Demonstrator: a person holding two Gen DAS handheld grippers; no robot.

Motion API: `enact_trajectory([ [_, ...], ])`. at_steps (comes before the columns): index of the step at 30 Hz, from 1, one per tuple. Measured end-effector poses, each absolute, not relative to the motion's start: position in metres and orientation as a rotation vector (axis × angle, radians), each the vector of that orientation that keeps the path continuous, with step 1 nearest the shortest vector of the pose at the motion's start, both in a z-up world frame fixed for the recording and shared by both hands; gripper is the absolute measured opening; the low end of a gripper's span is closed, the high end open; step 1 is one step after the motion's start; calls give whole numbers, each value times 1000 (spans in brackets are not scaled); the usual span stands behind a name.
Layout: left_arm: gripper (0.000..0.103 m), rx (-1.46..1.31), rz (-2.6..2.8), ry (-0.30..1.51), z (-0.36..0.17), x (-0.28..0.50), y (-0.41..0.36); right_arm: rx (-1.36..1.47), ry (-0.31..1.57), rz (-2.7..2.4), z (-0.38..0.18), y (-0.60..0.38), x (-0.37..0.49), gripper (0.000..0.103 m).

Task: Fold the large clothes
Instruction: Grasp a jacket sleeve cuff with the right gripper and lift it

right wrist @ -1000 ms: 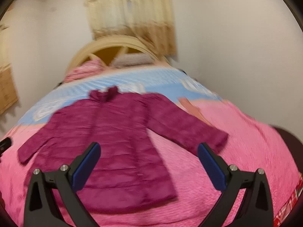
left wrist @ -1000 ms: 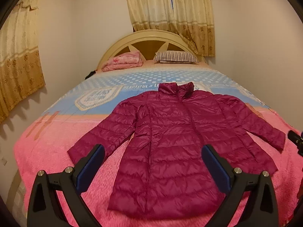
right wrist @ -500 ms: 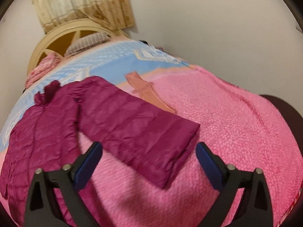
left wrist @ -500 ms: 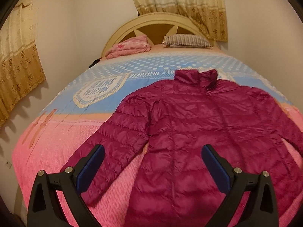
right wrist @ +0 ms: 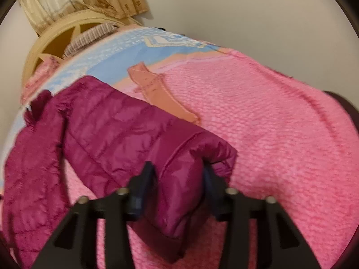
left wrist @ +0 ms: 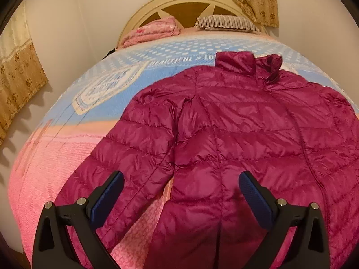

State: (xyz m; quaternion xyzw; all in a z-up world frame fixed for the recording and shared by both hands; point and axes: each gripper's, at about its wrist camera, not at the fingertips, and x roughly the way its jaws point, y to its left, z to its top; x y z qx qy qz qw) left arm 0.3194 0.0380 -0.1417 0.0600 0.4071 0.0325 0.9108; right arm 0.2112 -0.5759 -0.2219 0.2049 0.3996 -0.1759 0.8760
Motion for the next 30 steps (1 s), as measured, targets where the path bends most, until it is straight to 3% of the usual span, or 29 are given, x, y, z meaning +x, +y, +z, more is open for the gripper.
enact_trajectory([
  [2, 102, 116, 66, 856, -145, 325, 40, 437, 843, -336, -223, -579, 216, 20],
  [5, 102, 132, 71, 857, -145, 330, 41, 413, 851, -311, -220, -580, 227, 14],
  [16, 102, 146, 102, 828, -125, 357, 56, 270, 752, -201, -155, -550, 275, 13],
  [23, 102, 117, 97, 841, -127, 361, 67, 108, 682, -75, -110, -472, 320, 12],
  [30, 102, 86, 120, 849, -130, 360, 90, -10, 670, 78, -104, -377, 356, 12],
])
